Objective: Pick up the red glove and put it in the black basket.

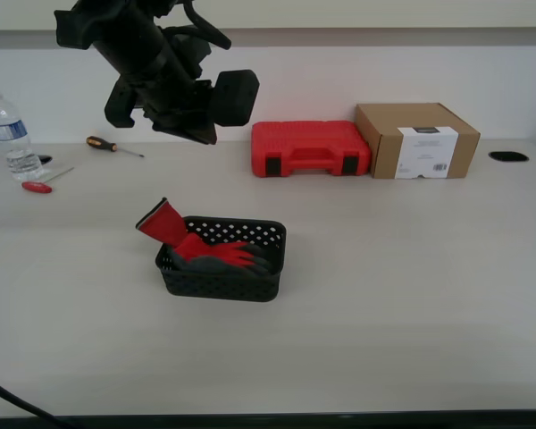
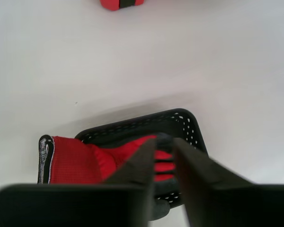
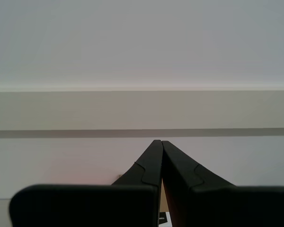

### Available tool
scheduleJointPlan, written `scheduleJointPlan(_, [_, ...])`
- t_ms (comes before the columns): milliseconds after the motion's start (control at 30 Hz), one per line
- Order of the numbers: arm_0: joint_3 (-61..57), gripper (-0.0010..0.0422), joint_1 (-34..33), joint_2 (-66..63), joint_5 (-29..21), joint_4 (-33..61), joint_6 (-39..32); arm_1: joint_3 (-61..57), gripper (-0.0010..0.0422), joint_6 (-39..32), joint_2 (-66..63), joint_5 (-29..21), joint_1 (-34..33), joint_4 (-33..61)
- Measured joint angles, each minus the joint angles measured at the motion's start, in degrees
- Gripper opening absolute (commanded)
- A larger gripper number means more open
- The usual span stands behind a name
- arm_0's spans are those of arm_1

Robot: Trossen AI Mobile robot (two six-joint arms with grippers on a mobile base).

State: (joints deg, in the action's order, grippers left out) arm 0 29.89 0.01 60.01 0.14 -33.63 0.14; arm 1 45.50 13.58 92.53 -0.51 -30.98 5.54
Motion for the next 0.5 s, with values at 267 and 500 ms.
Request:
scheduleJointPlan(267, [0.0, 0.0000, 0.0, 0.0, 0.0, 0.0, 0.0, 2.7, 0.0337, -3.3, -5.6, 3.0, 0.2, -0.3])
scheduleJointPlan(500, [0.0, 0.0000, 0.0, 0.0, 0.0, 0.0, 0.0, 2.8, 0.0164, -12.4, -17.9, 18.0, 0.3, -0.7])
